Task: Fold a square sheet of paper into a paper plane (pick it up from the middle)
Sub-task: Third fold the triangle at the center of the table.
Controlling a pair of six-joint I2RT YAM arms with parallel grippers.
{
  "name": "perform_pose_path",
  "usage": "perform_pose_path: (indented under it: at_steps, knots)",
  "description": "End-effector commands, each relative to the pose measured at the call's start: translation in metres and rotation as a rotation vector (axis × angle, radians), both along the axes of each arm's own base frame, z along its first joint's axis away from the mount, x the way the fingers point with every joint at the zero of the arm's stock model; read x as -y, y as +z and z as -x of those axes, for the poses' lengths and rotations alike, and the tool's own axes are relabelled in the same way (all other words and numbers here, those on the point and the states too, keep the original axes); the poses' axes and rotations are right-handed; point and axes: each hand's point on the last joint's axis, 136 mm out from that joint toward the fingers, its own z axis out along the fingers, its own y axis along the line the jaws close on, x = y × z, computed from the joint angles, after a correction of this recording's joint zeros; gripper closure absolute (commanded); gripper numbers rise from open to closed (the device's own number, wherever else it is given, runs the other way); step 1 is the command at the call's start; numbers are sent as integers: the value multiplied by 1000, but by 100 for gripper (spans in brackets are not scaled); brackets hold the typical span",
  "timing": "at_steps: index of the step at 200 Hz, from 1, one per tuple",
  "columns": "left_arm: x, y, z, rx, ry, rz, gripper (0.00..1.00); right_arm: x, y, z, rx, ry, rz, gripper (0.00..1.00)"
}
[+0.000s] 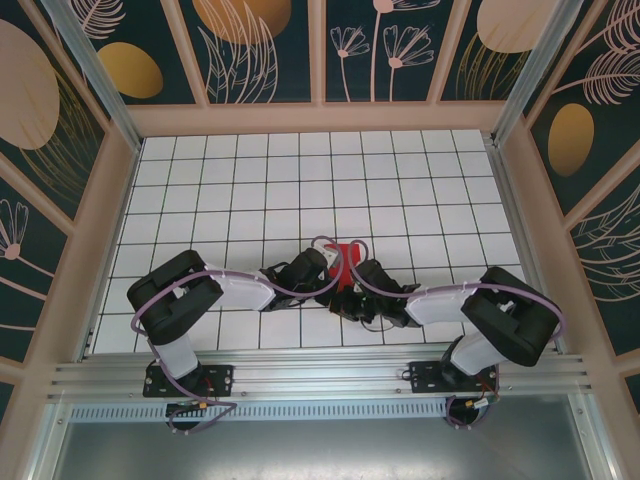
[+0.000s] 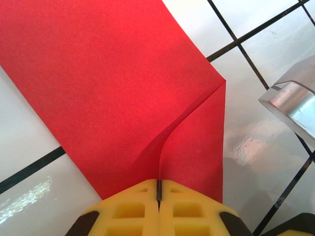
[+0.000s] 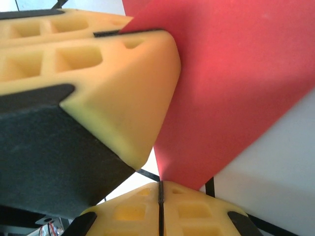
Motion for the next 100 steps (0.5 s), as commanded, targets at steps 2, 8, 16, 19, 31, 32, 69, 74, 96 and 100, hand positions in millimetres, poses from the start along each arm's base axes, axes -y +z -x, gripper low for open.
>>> perform_pose_path:
  at_steps: [2, 8, 16, 19, 31, 32, 69, 74, 96, 100]
  knots:
    - [-2, -4, 2, -27, -2, -24, 99, 8, 10, -9, 57, -29, 54, 90]
    - [-3, -5, 2, -29, -1, -27, 99, 11, 14, -10, 71, -38, 55, 90]
    - [-2, -6, 3, -32, -5, -29, 99, 15, 17, -13, 87, -54, 57, 90]
    - [-2, -6, 3, -34, -6, -29, 99, 17, 19, -14, 92, -61, 57, 90]
    - [-3, -7, 3, -41, -7, -34, 99, 27, 22, -21, 106, -86, 63, 90]
    - [-3, -7, 4, -41, -6, -35, 99, 28, 23, -21, 107, -89, 63, 90]
    - [-4, -8, 4, -42, -1, -33, 99, 57, 35, -46, 143, -155, 12, 90]
    - [-4, -7, 4, -41, 0, -33, 99, 58, 37, -50, 149, -158, 1, 89]
    - [-6, -8, 3, -35, 5, -34, 99, 63, 40, -64, 168, -165, -21, 89]
    - [-6, -9, 3, -36, 6, -35, 99, 63, 40, -66, 167, -166, -24, 89]
